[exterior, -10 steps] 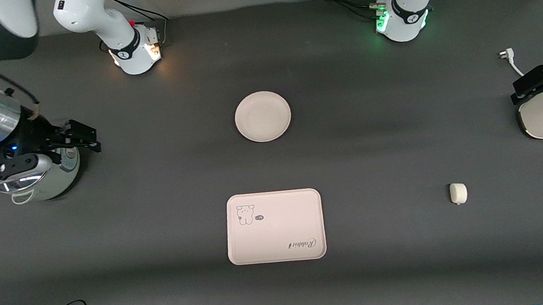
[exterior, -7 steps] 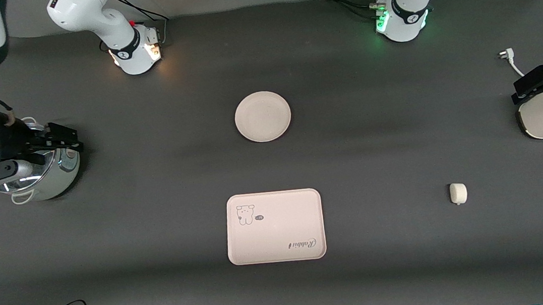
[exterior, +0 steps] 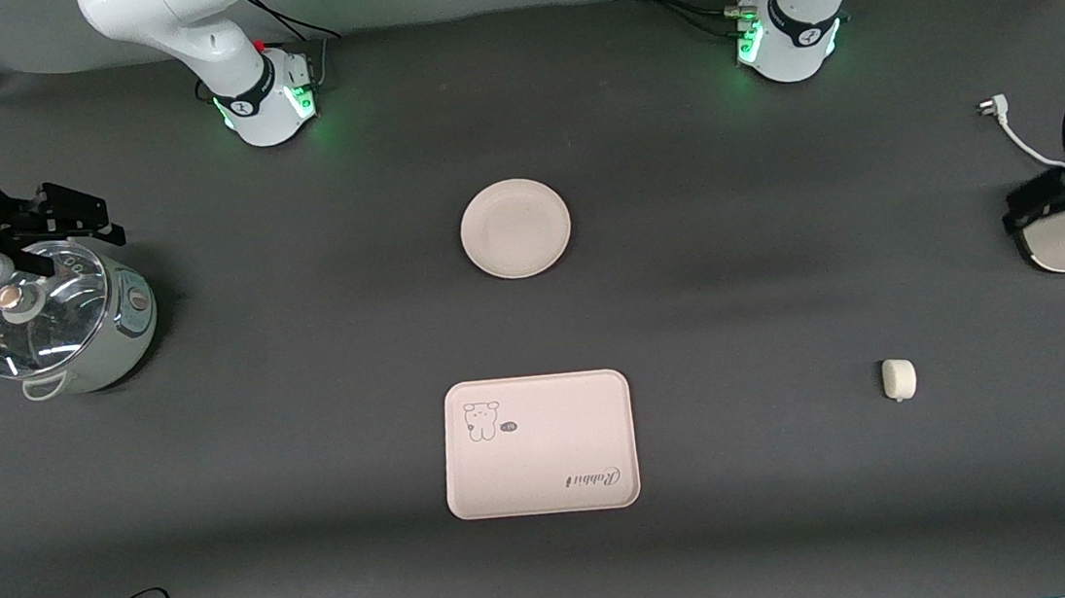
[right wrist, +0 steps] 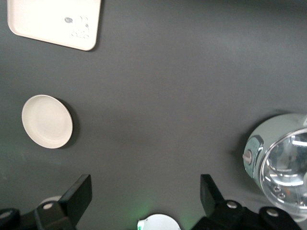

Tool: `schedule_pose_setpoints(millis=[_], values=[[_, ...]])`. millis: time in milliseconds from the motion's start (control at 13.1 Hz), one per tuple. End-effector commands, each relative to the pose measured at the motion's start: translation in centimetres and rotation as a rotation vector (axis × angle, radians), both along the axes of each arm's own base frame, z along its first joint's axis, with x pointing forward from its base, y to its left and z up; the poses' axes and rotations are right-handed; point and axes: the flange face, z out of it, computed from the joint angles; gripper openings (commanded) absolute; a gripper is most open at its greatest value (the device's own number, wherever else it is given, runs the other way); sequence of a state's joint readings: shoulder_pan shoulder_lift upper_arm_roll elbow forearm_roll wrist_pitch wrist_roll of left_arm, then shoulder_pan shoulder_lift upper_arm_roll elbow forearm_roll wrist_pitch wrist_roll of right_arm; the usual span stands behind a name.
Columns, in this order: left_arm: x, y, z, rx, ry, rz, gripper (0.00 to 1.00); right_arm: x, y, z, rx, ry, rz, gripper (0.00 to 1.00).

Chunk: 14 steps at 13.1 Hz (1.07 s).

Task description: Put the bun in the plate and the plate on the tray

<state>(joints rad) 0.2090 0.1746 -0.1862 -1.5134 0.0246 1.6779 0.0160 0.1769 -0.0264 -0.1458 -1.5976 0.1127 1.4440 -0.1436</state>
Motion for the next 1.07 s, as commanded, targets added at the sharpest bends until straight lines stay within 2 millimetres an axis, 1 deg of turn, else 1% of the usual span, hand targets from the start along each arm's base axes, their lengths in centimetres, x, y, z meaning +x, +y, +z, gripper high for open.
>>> schedule_pose_setpoints(millis=[0,153,230,383,459,536,612,689,766,842,919,995], values=[[4.7,-0.2,-8.8,-0.007,0.016,0.0,1.0,-1.3,-0.5,-0.9,-0.035,0.005,-0.049,1.0],[7.1,-0.2,-15.7,-0.028,0.002,0.002,1.0,-1.0,-1.2,-1.3,-0.036,0.013,-0.064,1.0],[7.7,-0.4,-18.8,-0.035,-0.014,0.001,1.0,-0.9,-1.5,-1.4,-0.036,0.019,-0.068,1.0],[8.6,-1.0,-24.3,-0.024,-0.05,-0.021,1.0,-0.5,-1.4,-1.8,-0.035,0.026,-0.07,1.0],[8.7,-0.6,-26.2,-0.015,-0.057,-0.028,1.0,-0.4,-1.2,-1.9,-0.032,0.029,-0.067,1.0],[8.9,-0.1,-28.7,-0.011,-0.049,-0.029,1.0,-0.2,-1.1,-2.2,-0.027,0.034,-0.067,1.0],[9.0,0.0,-30.8,-0.014,-0.053,-0.028,1.0,-0.1,-1.1,-2.3,-0.028,0.037,-0.067,1.0],[8.9,0.5,-32.9,-0.014,-0.052,-0.02,1.0,-0.1,-1.2,-2.2,-0.028,0.037,-0.068,1.0],[8.6,0.4,-34.2,-0.017,-0.052,-0.022,0.99,0.2,-1.3,-1.8,-0.03,0.027,-0.068,1.0],[8.3,0.3,-35.2,-0.018,-0.042,-0.022,0.98,0.4,-1.8,-1.4,-0.039,0.023,-0.076,1.0],[8.1,0.1,-35.9,-0.021,-0.028,-0.023,0.92,0.6,-2.3,-1.2,-0.043,0.021,-0.085,1.0],[7.9,0.2,-36.3,-0.022,-0.018,-0.022,0.74,0.7,-3.1,-1.4,-0.06,0.025,-0.089,1.0]])
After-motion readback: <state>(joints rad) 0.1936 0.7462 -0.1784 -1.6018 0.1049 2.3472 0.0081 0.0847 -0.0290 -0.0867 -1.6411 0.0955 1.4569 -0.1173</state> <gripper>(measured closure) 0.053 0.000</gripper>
